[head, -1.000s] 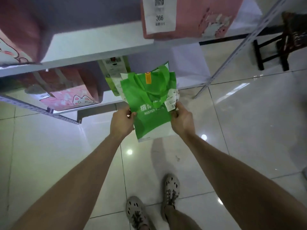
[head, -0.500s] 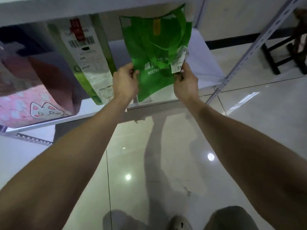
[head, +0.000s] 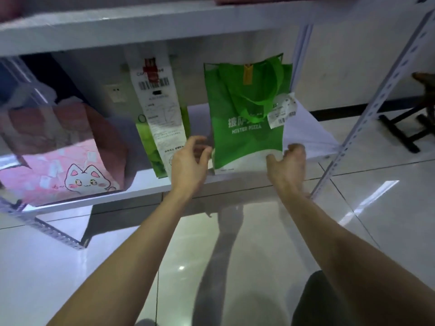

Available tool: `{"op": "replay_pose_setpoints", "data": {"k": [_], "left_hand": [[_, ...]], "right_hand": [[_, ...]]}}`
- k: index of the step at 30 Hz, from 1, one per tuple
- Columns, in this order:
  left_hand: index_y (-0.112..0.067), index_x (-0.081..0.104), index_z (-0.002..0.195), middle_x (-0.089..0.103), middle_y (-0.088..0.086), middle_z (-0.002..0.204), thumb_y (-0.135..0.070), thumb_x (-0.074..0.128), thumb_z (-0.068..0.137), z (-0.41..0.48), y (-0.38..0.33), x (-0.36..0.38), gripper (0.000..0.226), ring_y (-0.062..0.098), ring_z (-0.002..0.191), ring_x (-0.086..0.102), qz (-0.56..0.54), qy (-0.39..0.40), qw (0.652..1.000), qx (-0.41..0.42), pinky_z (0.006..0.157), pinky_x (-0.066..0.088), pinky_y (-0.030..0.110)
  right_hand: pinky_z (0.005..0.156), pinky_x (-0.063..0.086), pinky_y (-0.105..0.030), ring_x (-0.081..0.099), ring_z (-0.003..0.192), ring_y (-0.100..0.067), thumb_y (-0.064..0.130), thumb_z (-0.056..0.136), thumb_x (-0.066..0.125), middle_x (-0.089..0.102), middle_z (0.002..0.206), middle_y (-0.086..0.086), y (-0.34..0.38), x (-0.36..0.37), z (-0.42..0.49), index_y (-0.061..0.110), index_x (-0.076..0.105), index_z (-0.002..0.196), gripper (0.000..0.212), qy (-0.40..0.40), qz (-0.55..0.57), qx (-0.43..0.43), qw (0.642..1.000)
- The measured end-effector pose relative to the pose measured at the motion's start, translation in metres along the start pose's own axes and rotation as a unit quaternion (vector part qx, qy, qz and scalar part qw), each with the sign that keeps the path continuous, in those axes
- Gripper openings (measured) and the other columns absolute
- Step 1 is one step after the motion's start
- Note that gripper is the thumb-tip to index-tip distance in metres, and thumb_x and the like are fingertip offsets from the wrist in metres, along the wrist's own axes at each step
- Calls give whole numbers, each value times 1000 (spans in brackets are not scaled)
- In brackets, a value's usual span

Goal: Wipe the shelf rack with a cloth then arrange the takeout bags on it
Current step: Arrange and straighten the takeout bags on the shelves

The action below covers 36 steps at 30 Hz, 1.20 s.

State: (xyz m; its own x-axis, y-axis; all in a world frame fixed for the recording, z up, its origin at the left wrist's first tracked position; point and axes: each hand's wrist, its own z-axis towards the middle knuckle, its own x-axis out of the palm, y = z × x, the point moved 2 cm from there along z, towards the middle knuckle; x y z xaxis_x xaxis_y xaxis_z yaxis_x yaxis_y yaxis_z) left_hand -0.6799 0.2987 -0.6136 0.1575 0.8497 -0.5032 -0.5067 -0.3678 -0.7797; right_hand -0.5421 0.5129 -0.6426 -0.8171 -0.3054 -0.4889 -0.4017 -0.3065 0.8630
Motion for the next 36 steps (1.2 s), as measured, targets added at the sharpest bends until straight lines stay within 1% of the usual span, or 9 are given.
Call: {"op": "replay_pose_setpoints", "data": {"k": [2, 6, 9, 12, 15, 18, 23, 28, 36], "left_hand": [[-25, 61, 99, 68, -12, 82, -30, 71, 101, -18, 3, -28, 11, 8, 75, 66, 26, -76, 996, -25, 71, 56, 37], [-16, 53, 108, 59, 2, 107, -28, 74, 97, -17, 21, -80, 27, 19, 86, 57, 81, -202, 973, -83, 80, 54, 49], [-13, 51, 142, 63, 5, 139, -28, 74, 98, 2, 37, -96, 53, 16, 117, 60, 72, -117, 981, -139, 104, 52, 39], [-16, 60, 136, 73, 3, 126, -24, 68, 103, 16, 42, -103, 34, 22, 110, 66, 80, -16, 987, -138, 90, 48, 30], [-19, 64, 114, 75, -3, 104, -21, 61, 105, 12, 40, -117, 10, 28, 98, 69, 99, -19, 984, -145, 81, 50, 34], [-29, 61, 105, 77, -11, 94, -23, 61, 102, -10, 41, -136, 7, 23, 89, 73, 98, -1, 988, -118, 81, 62, 46], [-30, 59, 96, 74, -19, 93, -21, 66, 105, -64, 1, -173, 15, 0, 89, 71, 95, 40, 992, -66, 83, 64, 41], [-28, 69, 108, 77, -21, 100, -19, 66, 105, -103, -45, -222, 9, 2, 96, 73, 92, 56, 994, 4, 82, 64, 41], [-18, 68, 123, 77, -16, 102, -16, 66, 104, -15, -188, -323, 19, 4, 89, 75, 83, -70, 980, 167, 77, 62, 20]], "right_hand": [[85, 58, -48, 63, 94, -23, 27, 90, 69, 62, 105, -1, 6, -3, -34, 17, 55, 115, 30, -37, -4, -30, 999], [87, 60, -46, 67, 93, -13, 27, 99, 64, 68, 108, 5, 63, 41, -90, 23, 62, 115, 16, 181, -15, -176, 968], [111, 50, -46, 58, 133, -25, 28, 102, 66, 54, 152, -5, 119, 86, -96, 16, 36, 159, 65, 252, -15, -192, 948], [97, 59, -45, 66, 124, -30, 20, 102, 67, 64, 141, -7, 150, 119, -81, 12, 35, 157, 65, 284, -4, -84, 955], [78, 58, -38, 72, 105, -28, 20, 103, 65, 73, 118, -5, 148, 123, -79, 14, 58, 114, 15, 271, -50, -107, 955], [77, 57, -37, 70, 96, -24, 20, 106, 60, 72, 108, -3, 134, 103, -100, 19, 58, 100, 6, 274, -65, -143, 949], [77, 62, -34, 66, 89, -7, 28, 106, 60, 68, 105, 8, 122, 53, -150, 23, 59, 95, 12, 297, -72, -193, 932], [71, 57, -28, 59, 78, -5, 33, 107, 56, 59, 92, 10, 151, -13, -192, 23, 59, 90, 19, 266, -83, -276, 920], [77, 63, -33, 72, 94, -18, 25, 103, 61, 73, 115, 7, 332, -101, -148, 26, 63, 113, 11, 163, 43, -403, 899]]}}
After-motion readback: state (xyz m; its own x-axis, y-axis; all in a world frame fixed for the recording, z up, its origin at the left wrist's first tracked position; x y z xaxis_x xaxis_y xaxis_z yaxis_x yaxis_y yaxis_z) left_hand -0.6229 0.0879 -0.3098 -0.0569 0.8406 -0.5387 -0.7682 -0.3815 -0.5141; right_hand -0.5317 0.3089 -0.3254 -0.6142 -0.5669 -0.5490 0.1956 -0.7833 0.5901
